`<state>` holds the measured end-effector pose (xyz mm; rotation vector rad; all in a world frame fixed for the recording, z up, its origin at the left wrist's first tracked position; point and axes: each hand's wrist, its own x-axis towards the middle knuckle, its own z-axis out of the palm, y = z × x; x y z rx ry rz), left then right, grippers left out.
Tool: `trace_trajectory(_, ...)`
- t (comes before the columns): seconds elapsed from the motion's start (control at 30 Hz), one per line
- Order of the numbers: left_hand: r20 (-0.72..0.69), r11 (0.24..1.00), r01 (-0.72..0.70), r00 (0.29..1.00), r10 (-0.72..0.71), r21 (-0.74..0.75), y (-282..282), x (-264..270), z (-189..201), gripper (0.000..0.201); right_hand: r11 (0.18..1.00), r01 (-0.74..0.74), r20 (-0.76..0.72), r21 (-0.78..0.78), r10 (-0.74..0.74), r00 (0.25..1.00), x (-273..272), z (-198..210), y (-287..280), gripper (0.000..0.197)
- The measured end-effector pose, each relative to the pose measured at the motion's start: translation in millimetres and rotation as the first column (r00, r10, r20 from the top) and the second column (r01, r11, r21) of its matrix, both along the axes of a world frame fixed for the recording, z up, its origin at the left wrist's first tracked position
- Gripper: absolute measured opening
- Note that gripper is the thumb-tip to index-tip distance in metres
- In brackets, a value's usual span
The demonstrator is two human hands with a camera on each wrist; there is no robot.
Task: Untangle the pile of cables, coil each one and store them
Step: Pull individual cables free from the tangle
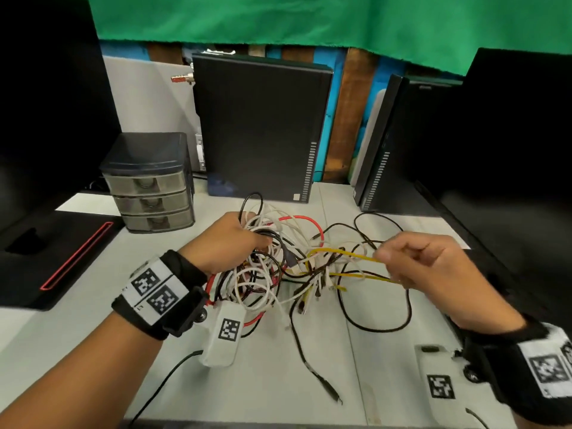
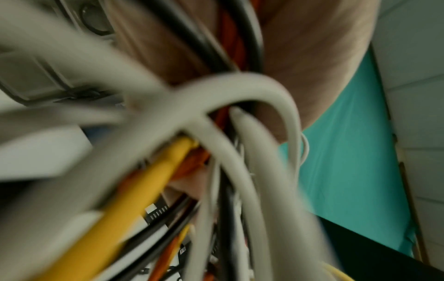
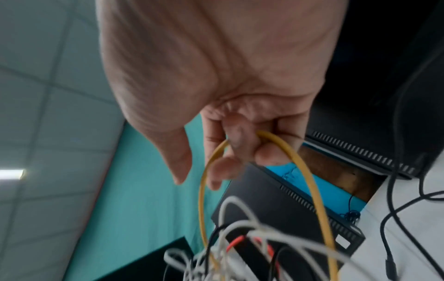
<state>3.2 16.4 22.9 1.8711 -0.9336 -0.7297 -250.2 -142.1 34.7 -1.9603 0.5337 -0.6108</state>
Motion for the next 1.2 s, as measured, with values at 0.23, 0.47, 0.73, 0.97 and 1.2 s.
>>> trace_trajectory(0.23,0.083,0.99,0.124,0.989,-0.119,-0.06,-9,-37,-6,0.006,0.888,-0.089,-0.371,-0.451,-0.096,0.924,21,-33,30,0.023)
trace_trajectory(0.47,0.129,0.988,0.151,0.981,-0.148,-0.016,-13,-41,-17,0.023,0.953,-0.065,-0.149,-0.297,0.021,0.989,23,-35,29,0.023)
trace_trajectory(0.73,0.31,0.991,0.096,0.943,-0.12,0.092,-16,-25,-32,0.011,0.999,0.017,0.263,0.05,-0.029,0.964,12,6,27,0.024)
trace_trajectory(0.97,0.338,0.99,0.001,0.94,-0.05,0.142,-12,-1,-38,0.01,0.983,-0.144,0.647,0.118,0.034,0.762,-26,40,-4,0.021)
trace_trajectory(1.2,0.114,0.996,-0.038,0.992,0.047,-0.08,-8,-2,-12,0.01,0.965,0.222,0.167,0.141,-0.244,0.955,-23,30,-20,0.028)
